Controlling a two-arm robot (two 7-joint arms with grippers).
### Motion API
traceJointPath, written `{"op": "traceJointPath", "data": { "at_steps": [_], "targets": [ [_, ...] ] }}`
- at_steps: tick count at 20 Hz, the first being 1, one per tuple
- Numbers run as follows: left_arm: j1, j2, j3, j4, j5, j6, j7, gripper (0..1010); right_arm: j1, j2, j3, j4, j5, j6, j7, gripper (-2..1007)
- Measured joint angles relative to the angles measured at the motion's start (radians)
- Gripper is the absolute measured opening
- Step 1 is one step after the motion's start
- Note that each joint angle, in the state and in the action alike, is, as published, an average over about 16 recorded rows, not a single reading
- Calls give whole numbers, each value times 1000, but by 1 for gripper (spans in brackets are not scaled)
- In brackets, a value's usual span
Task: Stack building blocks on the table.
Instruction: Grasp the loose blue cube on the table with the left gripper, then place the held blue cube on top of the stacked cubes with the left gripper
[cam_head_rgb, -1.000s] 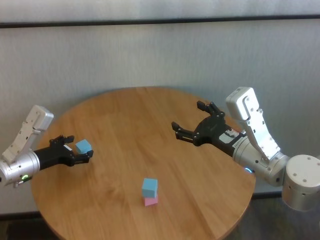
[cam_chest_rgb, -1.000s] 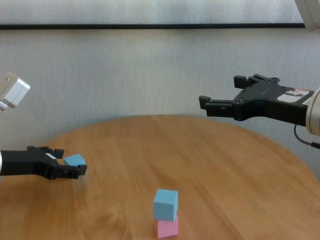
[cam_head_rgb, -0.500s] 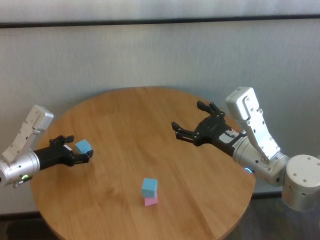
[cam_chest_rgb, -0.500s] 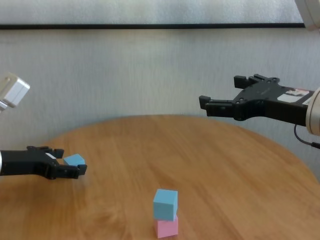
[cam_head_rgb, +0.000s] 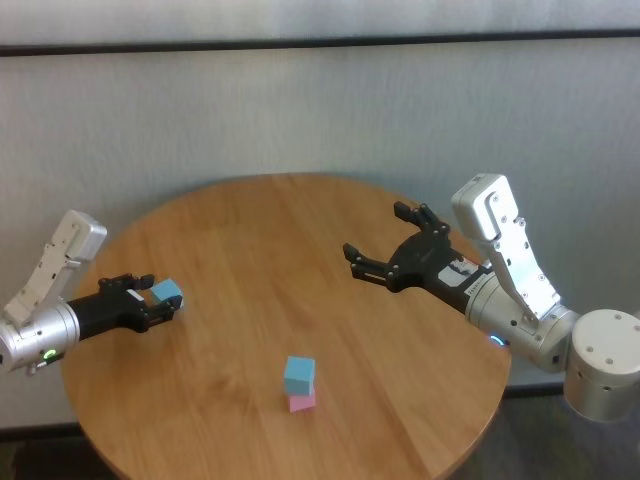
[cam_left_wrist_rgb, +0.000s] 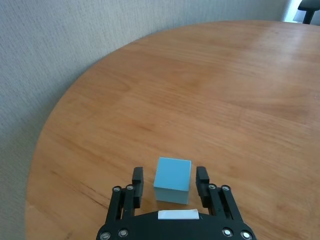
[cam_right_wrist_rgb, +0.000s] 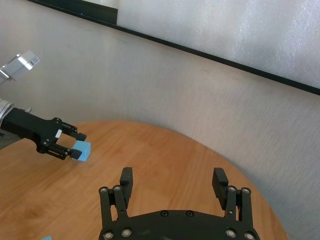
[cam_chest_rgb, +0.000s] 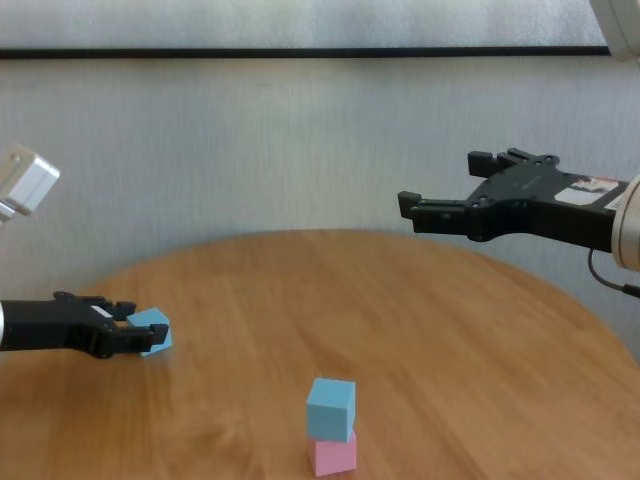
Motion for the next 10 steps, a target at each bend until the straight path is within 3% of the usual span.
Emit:
{"op": "traceJointPath", "data": {
  "at_steps": [10],
  "targets": [
    [1,1,0,-2,-1,1,0,451,0,0,0,0,0,0,0,1001]
  ]
}}
